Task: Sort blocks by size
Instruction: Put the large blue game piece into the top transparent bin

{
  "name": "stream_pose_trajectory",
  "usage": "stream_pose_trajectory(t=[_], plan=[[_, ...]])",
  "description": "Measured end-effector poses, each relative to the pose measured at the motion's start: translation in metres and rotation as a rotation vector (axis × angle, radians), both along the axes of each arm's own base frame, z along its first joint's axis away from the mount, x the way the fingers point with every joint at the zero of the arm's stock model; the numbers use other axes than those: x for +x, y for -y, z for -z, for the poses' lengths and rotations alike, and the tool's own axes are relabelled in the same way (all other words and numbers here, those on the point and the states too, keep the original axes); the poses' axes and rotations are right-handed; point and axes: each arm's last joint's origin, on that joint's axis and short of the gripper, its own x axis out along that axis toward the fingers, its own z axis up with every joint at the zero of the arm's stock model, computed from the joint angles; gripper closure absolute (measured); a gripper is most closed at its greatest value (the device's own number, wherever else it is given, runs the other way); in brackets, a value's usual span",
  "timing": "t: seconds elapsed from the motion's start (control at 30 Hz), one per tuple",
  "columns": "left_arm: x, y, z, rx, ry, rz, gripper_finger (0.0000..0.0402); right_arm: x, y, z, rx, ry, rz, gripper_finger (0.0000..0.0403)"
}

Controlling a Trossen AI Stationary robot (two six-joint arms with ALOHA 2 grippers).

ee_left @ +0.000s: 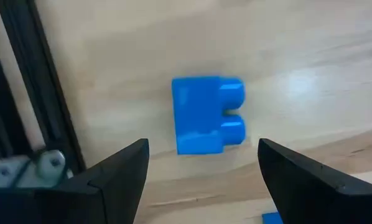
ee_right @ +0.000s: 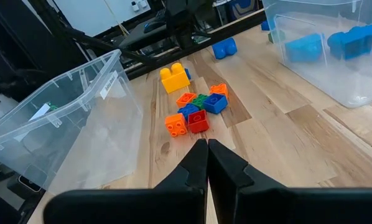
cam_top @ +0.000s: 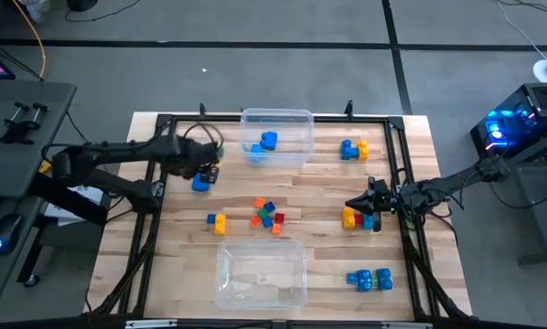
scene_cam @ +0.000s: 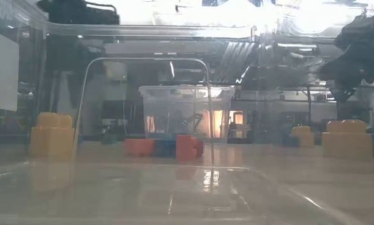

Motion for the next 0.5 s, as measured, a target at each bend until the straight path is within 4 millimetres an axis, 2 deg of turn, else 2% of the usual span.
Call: stream_pose_trajectory(t=[0.1,0.2,0.33,0.5], plan=[[-0.012,0.007,0.025,-0.062,-0.003,-0.054,0.0117,0.000,0.000,0.000,0.000,0.000,0.000,0.0400],[-0.012,0.008,0.041,-0.081,0.062,-0.084,0.0117,0.000,0.000,0.000,0.000,0.000,0.000,0.0400],[-0.006,0.002,0.046,-0.042,0.148,-0.096,0.0117,0.000,0.000,0.000,0.000,0.000,0.000,0.0400],[-0.008,-0.005,0.046,0.014,0.131,-0.070,0.0117,0.000,0.000,0.000,0.000,0.000,0.000,0.0400]])
